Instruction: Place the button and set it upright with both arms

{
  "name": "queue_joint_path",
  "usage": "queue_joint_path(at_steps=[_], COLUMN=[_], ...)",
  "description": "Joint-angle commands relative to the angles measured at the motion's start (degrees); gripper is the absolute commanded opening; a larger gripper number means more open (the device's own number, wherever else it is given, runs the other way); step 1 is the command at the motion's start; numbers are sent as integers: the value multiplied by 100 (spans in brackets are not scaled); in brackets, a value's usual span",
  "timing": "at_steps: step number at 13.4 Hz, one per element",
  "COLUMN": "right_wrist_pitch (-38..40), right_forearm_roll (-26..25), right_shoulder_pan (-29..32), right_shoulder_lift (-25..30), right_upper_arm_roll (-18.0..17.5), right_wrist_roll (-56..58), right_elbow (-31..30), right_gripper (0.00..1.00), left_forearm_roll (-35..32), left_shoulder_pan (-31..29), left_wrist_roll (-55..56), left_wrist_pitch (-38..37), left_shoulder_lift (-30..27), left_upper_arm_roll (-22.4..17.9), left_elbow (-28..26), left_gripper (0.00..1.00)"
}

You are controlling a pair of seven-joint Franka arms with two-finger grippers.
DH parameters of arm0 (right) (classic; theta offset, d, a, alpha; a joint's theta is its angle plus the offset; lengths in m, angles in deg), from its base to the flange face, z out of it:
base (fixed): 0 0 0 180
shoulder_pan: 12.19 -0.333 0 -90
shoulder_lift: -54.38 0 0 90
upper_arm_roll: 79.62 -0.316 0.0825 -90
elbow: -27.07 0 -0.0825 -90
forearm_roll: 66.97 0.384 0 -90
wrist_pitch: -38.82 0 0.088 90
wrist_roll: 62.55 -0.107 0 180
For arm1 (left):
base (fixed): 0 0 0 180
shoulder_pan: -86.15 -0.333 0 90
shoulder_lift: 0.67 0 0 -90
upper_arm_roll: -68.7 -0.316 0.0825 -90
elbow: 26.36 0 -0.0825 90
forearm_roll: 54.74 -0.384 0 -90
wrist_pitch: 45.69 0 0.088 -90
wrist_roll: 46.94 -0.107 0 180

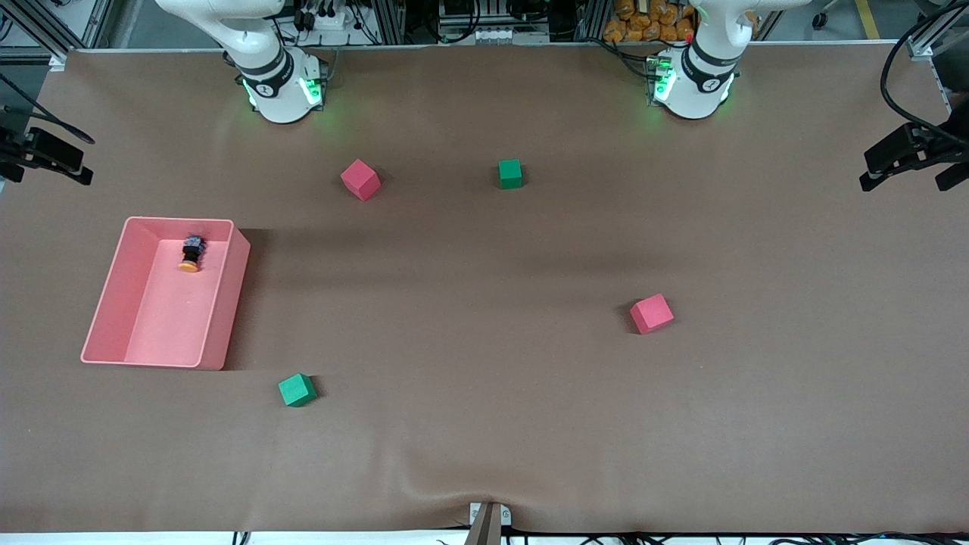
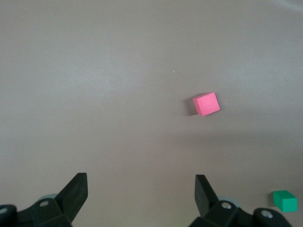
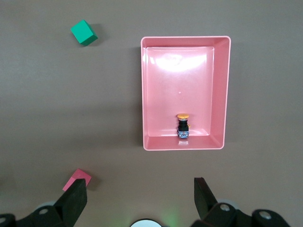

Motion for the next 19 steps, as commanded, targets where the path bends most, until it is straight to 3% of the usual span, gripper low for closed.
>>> queue_joint_path(at_steps=[1, 5, 11, 15, 19], right_wrist_pitch=[82, 135, -330, -1059, -2306], right_forearm_roll=[61, 61, -106, -114, -167], right_shoulder_pan=[-42, -16, 203, 441, 756], right_shoulder_lift=[34, 26, -272, -598, -905], right_upper_arm_roll=[44, 53, 62, 62, 62], right_wrist_roll=[44, 53, 62, 211, 789], right_elbow=[-18, -96, -904, -1650, -2600], right_gripper=[100, 100, 100, 100, 100], left_forearm_roll=[65, 83, 92, 100, 92], left_shoulder_pan=[-26, -70, -70, -44, -61], left_wrist_roll=[-71, -88, -106, -80, -80], left_wrist_pitch=[-47, -47, -56, -56, -56], left_shoulder_lift=[22, 22, 31, 31, 31], left_upper_arm_roll=[22, 13, 13, 22, 22], left_elbow=[78, 69, 34, 34, 34], left_gripper=[100, 100, 100, 100, 100])
